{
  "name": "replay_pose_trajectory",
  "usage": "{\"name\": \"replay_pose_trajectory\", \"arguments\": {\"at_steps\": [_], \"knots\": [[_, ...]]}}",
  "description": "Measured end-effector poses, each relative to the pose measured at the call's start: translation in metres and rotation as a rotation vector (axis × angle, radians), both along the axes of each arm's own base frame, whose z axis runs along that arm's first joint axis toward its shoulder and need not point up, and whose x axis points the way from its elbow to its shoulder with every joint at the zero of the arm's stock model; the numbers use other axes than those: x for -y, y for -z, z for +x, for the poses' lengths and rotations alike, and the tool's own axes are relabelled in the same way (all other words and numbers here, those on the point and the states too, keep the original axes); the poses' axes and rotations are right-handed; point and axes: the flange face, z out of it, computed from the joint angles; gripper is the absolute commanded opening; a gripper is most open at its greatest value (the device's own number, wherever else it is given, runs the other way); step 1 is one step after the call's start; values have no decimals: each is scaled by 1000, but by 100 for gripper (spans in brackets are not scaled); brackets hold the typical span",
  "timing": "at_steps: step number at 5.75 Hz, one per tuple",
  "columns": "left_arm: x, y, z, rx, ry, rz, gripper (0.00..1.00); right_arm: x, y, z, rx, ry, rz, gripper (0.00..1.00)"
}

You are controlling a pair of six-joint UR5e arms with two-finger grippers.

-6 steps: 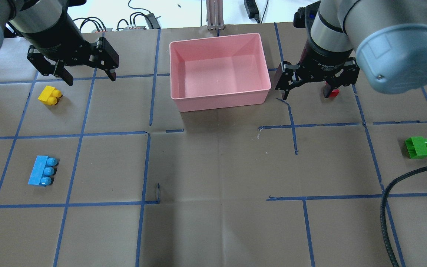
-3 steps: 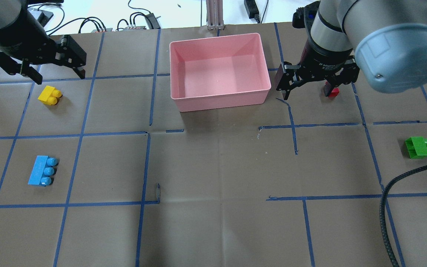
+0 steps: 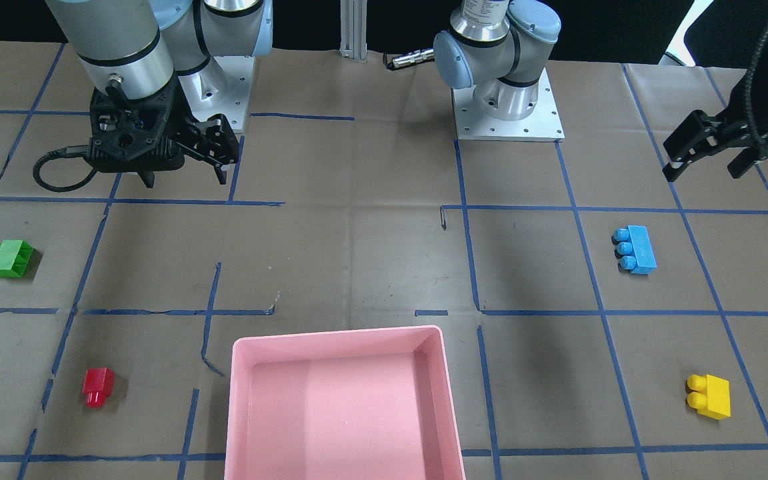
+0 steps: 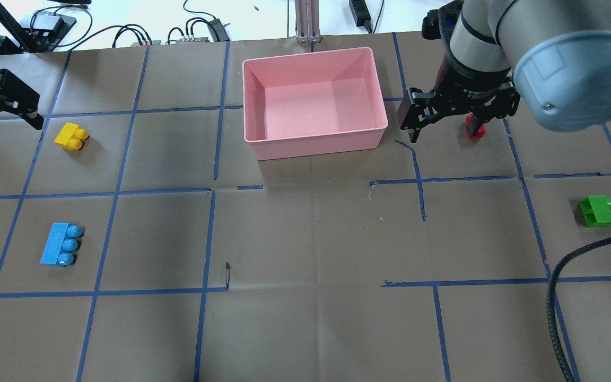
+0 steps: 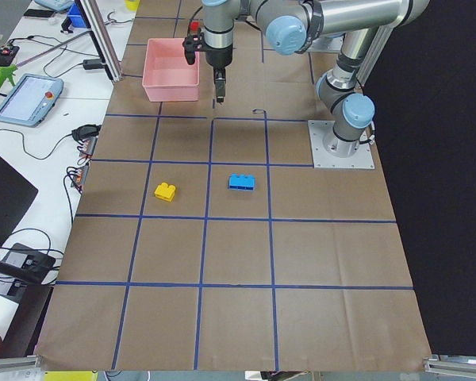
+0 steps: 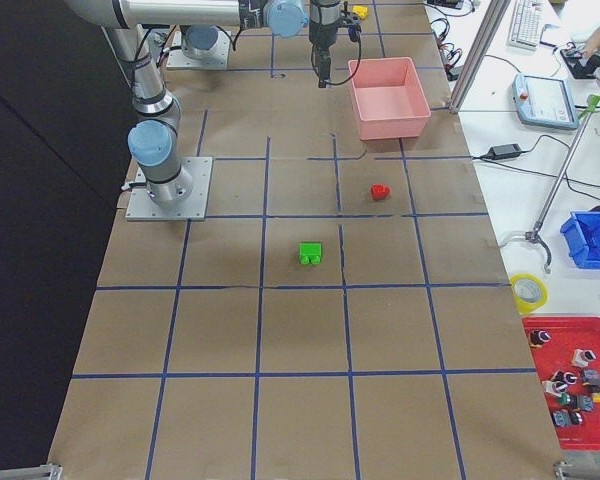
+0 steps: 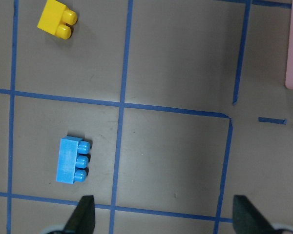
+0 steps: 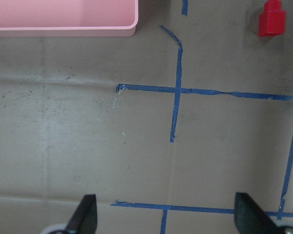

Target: Put all blocks into box

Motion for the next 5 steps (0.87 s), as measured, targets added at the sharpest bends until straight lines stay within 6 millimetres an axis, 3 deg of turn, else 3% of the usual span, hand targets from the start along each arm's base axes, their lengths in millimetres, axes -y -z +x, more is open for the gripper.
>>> {"name": "replay_pose_trajectory", "arguments": {"at_steps": [1,2,3,5], "knots": [[-26,22,52,-26,23,31,99,8,-1,-32,-2,-42,-3,100],[-58,45,85,-55,27,59,99,18,-2,-85,-3,-70,-3,100],[-77,62,98,-65,48,61,99,23,-3,-140,-5,-118,-6,100],[-77,105,112,-32,120,27,99,24,7,-241,-3,-73,-14,100]]}}
